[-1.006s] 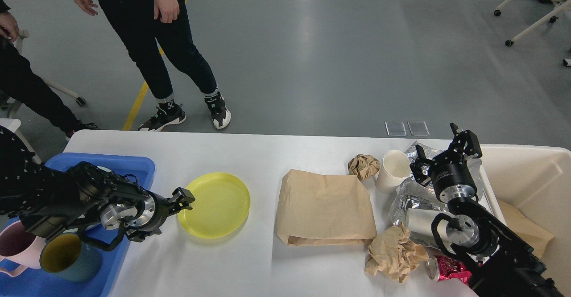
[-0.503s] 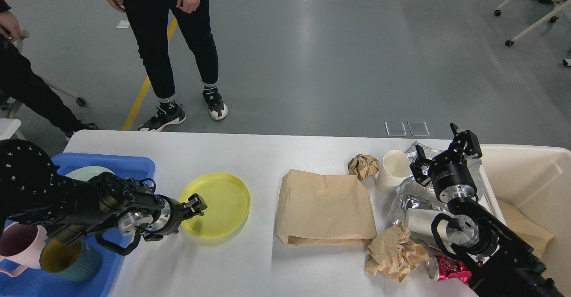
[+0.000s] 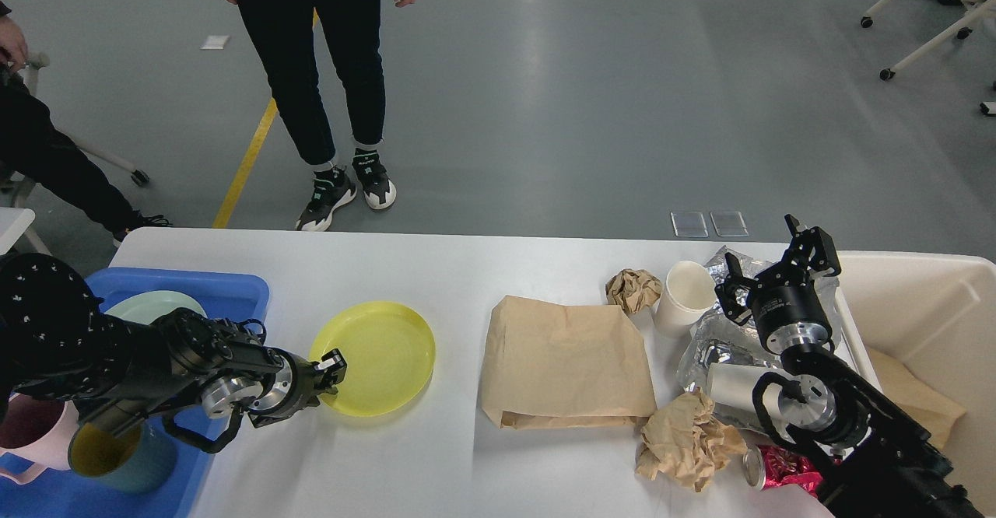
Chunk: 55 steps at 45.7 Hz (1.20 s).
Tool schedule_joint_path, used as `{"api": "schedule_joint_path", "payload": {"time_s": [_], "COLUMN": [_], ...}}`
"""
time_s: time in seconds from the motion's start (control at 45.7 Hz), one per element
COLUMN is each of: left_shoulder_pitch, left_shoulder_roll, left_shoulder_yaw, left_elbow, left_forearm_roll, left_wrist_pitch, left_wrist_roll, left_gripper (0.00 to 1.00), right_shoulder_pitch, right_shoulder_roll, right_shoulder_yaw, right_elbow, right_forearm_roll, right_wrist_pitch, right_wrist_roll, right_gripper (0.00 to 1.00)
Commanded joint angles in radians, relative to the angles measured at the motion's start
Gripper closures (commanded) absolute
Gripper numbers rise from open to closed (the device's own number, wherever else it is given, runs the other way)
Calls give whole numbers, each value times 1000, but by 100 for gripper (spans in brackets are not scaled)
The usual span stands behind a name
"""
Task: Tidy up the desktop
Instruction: 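Grasp the edge of the yellow plate with the left gripper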
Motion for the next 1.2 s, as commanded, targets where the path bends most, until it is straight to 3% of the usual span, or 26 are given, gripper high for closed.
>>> {"api": "schedule_joint_path", "payload": {"time_s": [0.0, 0.088, 0.153, 0.591, 0.897, 1.181], "left_shoulder_pitch": [2, 3, 3, -18, -26, -139], "left_shoulder_roll": [1, 2, 2, 15, 16, 111], "left_shoulder_yaw": [1, 1, 1, 1, 7, 33], "left_elbow": [0, 0, -2, -10, -16, -134], "left_forearm_roll": [0, 0, 0, -10, -10, -4], "left_wrist_pitch": [-4, -5, -14, -93, -91, -96], "left_wrist_roll": [-1, -1, 0, 2, 19, 13], "left_gripper": [84, 90, 100, 100, 100, 100], "right_shoulder_pitch": [0, 0, 0, 0, 0, 0], "right_shoulder_roll": [0, 0, 0, 0, 0, 0], "right_shoulder_yaw": [0, 0, 0, 0, 0, 0], "right_elbow": [0, 0, 0, 0, 0, 0], "right_forearm_roll": [0, 0, 0, 0, 0, 0], "right_wrist_pitch": [0, 0, 0, 0, 0, 0], "right_wrist_roll": [-1, 1, 1, 1, 1, 1], "right_gripper": [0, 0, 0, 0, 0, 0]}}
